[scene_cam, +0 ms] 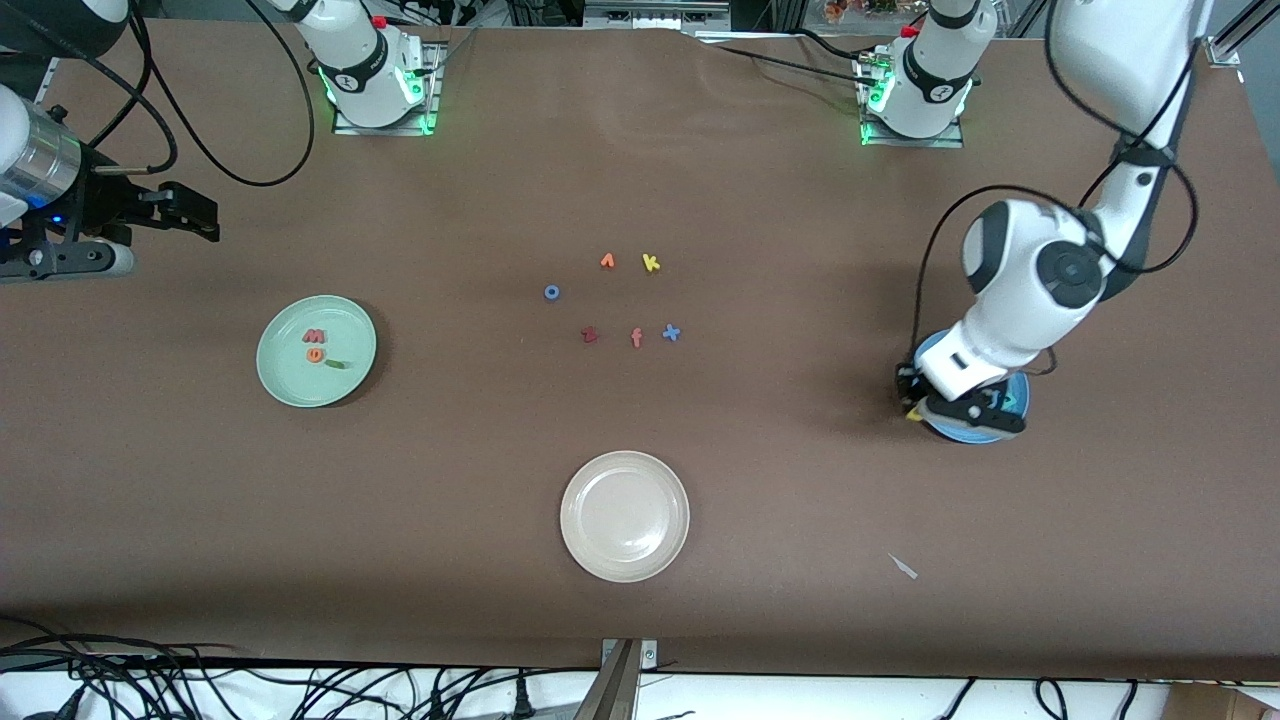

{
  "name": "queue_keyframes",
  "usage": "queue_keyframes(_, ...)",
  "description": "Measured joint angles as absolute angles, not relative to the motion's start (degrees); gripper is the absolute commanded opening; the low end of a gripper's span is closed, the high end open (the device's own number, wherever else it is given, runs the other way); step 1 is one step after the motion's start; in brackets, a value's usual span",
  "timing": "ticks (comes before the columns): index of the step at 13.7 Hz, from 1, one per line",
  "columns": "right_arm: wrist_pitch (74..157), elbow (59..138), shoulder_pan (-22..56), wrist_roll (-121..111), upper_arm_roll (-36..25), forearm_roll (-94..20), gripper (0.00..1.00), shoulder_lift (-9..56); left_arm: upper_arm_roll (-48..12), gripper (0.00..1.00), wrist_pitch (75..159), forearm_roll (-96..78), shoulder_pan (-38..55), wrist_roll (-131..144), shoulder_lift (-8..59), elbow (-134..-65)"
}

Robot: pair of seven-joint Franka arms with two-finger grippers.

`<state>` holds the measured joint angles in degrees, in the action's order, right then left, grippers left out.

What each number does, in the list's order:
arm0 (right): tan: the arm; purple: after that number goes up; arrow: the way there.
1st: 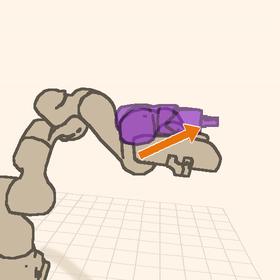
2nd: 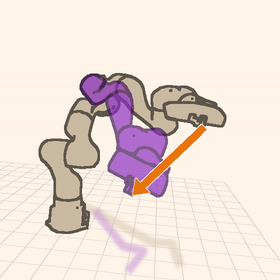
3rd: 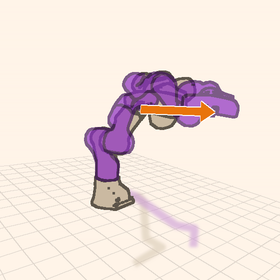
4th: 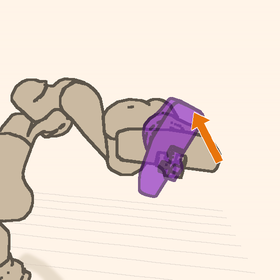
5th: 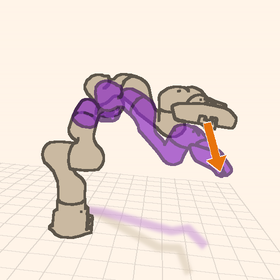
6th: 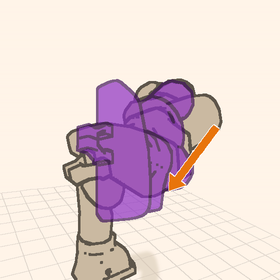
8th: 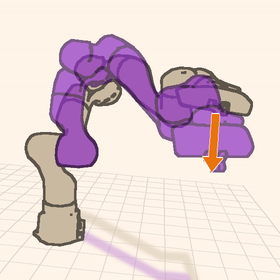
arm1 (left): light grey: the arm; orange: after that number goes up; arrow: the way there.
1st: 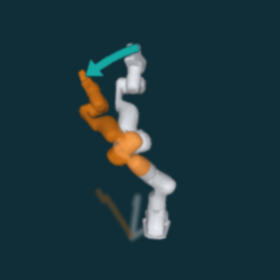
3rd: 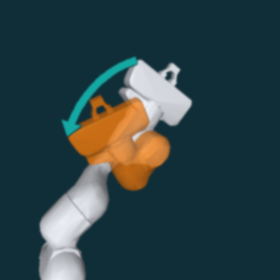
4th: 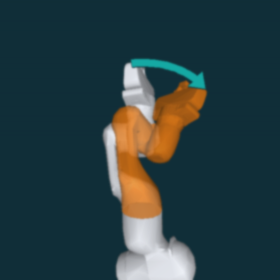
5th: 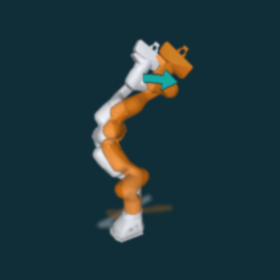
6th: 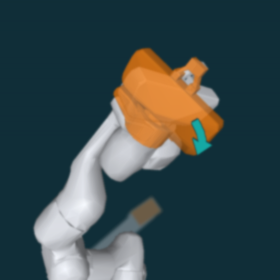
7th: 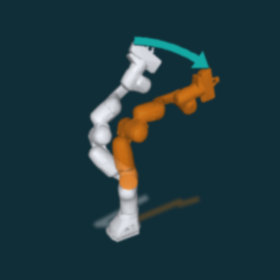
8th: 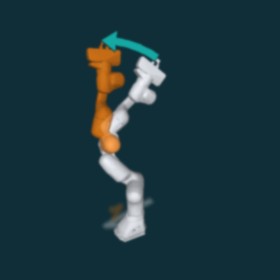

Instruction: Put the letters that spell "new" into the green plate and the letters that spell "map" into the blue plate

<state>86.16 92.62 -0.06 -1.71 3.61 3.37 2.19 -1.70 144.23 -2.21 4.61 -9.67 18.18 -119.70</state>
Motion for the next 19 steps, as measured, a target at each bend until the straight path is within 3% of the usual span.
queue_keyframes(3,86.16,92.64,-0.11,-1.71,3.46,3.36,1.0,2.3,2.24,0.12,144.66,-2.21,3.4,-15.24,17.33,-123.0)
queue_keyframes(4,86.17,92.64,-0.14,-1.71,3.24,3.35,1.0,2.39,2.3,0.33,144.66,-2.21,3.22,-15.37,17.42,-123.46)
queue_keyframes(5,86.21,92.64,-0.15,-1.71,3.01,3.35,1.0,2.42,2.33,0.87,144.73,-2.2,3.08,-15.37,17.66,-124.05)
queue_keyframes(6,86.24,92.64,-0.16,-1.71,2.9,3.35,1.0,2.43,2.38,1.0,144.95,-2.21,2.85,-15.32,17.9,-124.5)
queue_keyframes(11,86.61,92.64,-0.17,-1.71,2.89,3.34,1.0,2.44,2.53,1.0,145.02,-2.2,2.64,-15.02,16.1,-125.51)
queue_keyframes(15,86.61,92.64,-0.26,-1.71,2.85,3.34,1.0,2.53,2.54,1.0,144.34,-2.21,2.46,-14.92,8.44,-127.49)
queue_keyframes(19,86.62,92.64,-0.51,-1.71,2.76,3.34,1.0,2.76,2.57,1.0,127.59,-2.2,2.23,-14.86,-4.57,-124.49)
